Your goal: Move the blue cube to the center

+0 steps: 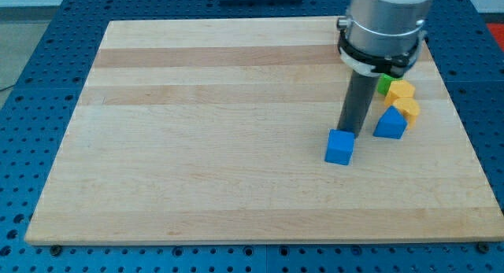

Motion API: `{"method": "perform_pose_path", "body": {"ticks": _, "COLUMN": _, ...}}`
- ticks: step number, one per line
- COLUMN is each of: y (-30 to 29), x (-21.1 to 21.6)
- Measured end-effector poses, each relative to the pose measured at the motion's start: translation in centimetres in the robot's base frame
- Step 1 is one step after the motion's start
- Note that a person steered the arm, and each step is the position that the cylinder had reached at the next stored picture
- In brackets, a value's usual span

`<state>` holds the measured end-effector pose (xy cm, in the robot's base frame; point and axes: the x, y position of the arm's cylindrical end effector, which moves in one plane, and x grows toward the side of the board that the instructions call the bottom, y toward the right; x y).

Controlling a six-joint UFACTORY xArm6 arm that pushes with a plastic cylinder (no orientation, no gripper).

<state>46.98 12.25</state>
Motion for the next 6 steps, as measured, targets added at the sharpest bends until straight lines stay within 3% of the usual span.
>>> {"method": "perform_pose_path", "body": {"ticks": 2, "y": 9.2, "x": 4.2}}
{"method": "perform_pose_path", "body": {"ticks": 3, "y": 8.8, "x": 7.0}}
{"method": "perform_pose_path", "body": {"ticks": 4, "y": -0.3, "x": 5.4}}
{"method": "perform_pose_path", "body": {"ticks": 5, "y": -9.3, "x": -0.9}}
{"method": "perform_pose_path", "body": {"ticks": 6, "y": -12.9, "x": -7.1}}
